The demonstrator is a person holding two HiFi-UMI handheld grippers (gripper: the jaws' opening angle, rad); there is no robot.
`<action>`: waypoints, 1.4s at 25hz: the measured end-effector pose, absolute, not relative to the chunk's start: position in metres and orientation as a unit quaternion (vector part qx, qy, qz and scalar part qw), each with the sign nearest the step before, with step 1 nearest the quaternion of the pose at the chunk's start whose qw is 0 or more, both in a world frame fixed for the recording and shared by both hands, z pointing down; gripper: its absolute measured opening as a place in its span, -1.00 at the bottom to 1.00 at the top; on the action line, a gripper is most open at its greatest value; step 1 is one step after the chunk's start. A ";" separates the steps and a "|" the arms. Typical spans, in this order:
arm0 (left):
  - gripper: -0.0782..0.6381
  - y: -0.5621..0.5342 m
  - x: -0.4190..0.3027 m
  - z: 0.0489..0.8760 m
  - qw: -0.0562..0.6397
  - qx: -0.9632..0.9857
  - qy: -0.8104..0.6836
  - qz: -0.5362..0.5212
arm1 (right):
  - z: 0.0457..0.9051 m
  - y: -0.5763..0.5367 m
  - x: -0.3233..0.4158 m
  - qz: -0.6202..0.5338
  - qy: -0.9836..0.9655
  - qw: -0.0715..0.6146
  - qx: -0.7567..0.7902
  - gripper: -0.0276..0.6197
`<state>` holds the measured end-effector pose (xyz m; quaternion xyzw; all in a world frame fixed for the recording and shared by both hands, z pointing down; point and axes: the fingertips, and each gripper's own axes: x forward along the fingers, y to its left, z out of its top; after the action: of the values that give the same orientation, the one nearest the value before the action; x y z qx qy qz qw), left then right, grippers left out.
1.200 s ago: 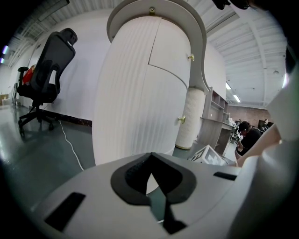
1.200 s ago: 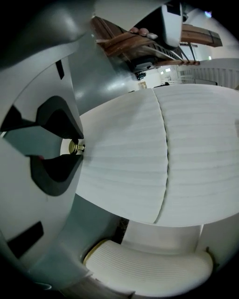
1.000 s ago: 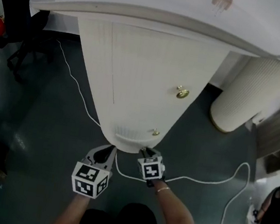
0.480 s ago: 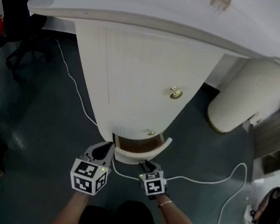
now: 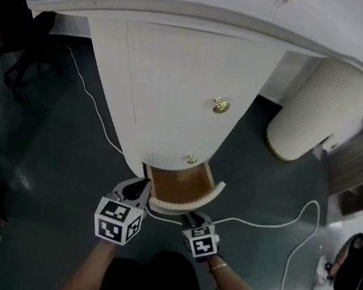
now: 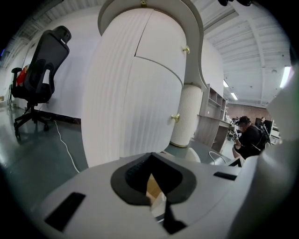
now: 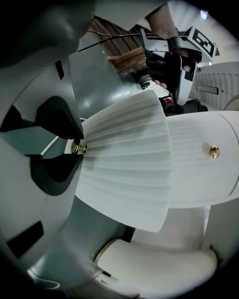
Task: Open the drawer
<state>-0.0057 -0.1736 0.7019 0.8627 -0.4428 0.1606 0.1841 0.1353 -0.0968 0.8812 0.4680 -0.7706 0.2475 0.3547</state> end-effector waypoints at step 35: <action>-0.77 -0.150 0.046 0.727 0.169 0.886 -0.352 0.248 | 0.875 0.013 0.157 0.362 -0.731 0.389 0.429 -0.61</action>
<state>0.0464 -0.1504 0.7274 0.8864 -0.3522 0.2484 0.1689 0.1574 0.0131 0.8751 0.4288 -0.7306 0.3622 0.3887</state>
